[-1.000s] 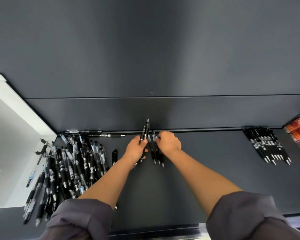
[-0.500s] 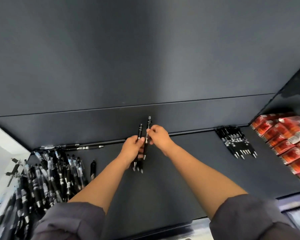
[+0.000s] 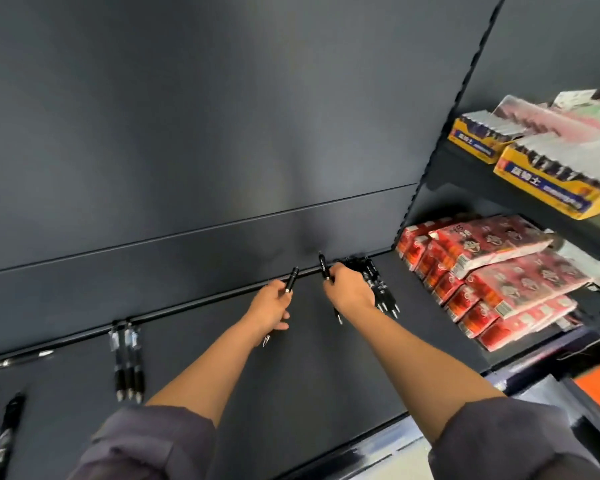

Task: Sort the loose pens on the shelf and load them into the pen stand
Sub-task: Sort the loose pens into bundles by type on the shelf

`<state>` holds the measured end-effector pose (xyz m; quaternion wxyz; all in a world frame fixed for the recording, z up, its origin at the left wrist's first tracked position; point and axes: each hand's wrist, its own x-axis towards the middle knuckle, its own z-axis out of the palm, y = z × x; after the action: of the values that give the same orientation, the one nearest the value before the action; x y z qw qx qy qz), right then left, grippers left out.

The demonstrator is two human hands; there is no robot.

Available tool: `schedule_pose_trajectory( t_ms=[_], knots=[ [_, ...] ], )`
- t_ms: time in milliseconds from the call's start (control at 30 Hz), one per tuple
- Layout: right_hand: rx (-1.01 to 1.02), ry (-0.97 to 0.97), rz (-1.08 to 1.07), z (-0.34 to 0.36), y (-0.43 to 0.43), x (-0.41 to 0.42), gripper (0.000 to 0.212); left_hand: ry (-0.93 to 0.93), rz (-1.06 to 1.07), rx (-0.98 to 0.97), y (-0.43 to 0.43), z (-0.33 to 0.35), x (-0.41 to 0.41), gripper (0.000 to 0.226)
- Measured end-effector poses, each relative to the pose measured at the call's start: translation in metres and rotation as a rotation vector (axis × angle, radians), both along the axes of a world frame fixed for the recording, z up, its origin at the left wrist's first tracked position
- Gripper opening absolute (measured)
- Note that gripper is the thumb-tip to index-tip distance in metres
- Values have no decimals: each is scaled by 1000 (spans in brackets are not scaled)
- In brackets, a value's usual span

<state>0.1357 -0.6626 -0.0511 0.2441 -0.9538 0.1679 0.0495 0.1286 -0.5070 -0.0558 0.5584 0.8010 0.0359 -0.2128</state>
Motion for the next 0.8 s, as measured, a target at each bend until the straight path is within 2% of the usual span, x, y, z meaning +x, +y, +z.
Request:
schedule_pose_trajectory(
  t_ms=[100, 200, 333, 433, 500, 600, 700, 800],
  knots=[
    [-119, 22, 7, -6, -51, 4, 22, -61, 41, 141, -44, -15, 11, 4],
    [-175, 61, 108, -12, -81, 13, 26, -69, 96, 284, -70, -27, 18, 12],
    [-187, 108, 241, -18, -94, 23, 23, -63, 188, 344, -93, -36, 25, 10],
    [-196, 98, 315, -24, -97, 25, 20, -32, 259, 312, -104, -41, 28, 21],
    [-202, 70, 329, -25, -98, 26, 20, -3, 251, 298, -110, -40, 29, 37],
    [-204, 24, 340, -24, -99, 26, 26, 3, 208, 290, -119, -37, 29, 44],
    [-233, -23, 374, -23, -95, 26, 31, -31, 163, 327, -114, -33, 24, 43],
    [-253, -63, 423, -19, -81, 26, 29, -110, 91, 463, -94, -24, 19, 33]
  ],
)
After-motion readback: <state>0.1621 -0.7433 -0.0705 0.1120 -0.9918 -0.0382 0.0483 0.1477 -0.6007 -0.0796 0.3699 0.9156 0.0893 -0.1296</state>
